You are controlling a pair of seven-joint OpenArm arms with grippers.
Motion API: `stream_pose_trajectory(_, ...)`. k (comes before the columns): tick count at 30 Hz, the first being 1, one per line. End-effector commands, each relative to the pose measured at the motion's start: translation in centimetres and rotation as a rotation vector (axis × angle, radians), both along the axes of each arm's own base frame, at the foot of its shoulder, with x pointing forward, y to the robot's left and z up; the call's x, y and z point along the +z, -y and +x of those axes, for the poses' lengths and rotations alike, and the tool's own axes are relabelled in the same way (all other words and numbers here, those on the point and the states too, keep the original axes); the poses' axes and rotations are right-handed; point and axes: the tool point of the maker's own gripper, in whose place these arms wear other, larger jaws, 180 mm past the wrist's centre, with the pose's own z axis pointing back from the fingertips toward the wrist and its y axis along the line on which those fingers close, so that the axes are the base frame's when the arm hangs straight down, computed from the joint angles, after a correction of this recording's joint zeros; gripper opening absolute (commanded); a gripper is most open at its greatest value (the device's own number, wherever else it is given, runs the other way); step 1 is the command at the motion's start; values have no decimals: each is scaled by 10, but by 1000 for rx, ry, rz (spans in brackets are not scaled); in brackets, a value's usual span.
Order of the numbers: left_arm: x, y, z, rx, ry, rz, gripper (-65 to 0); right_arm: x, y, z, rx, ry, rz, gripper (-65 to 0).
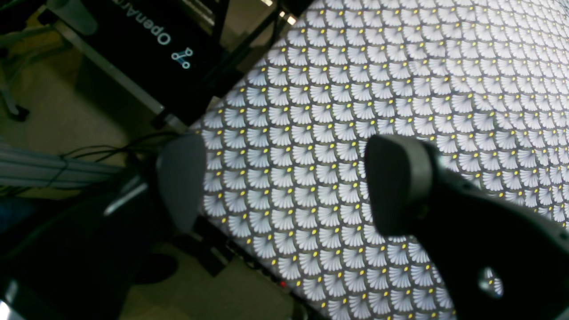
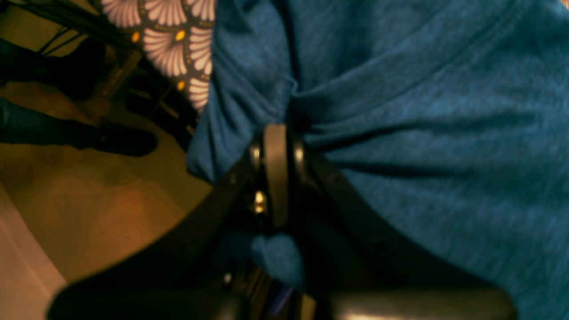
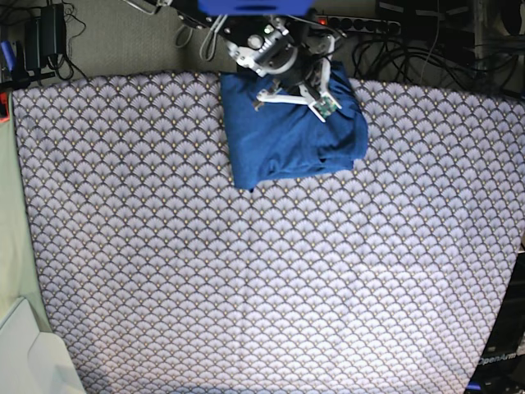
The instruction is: Fold the T-shirt properly
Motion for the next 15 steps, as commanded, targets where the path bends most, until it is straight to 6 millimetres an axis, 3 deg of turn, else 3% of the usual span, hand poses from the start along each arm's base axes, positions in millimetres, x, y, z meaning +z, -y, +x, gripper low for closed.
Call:
stream_pose_trajectory(1,11,-3,3,1,24,26,-103,12,-8,10,5,32,36,-650)
stream_pose_trajectory(4,4,2,2,2,24,1,-103,23,-8,19,2,67,52,-650)
stream_pose_trajectory(8,-19,23,4,-37,-15,-46,-102,52,3,41,-66,124,108,-650)
stream_pose_trajectory(11,-39,44,8,-92,-62,-76,-102,71,9,52,-100,159,144,-650)
stream_pose_trajectory(15,-69,81,8,-143,-99,-163,-101,82,17,56,-105,190,153,-650)
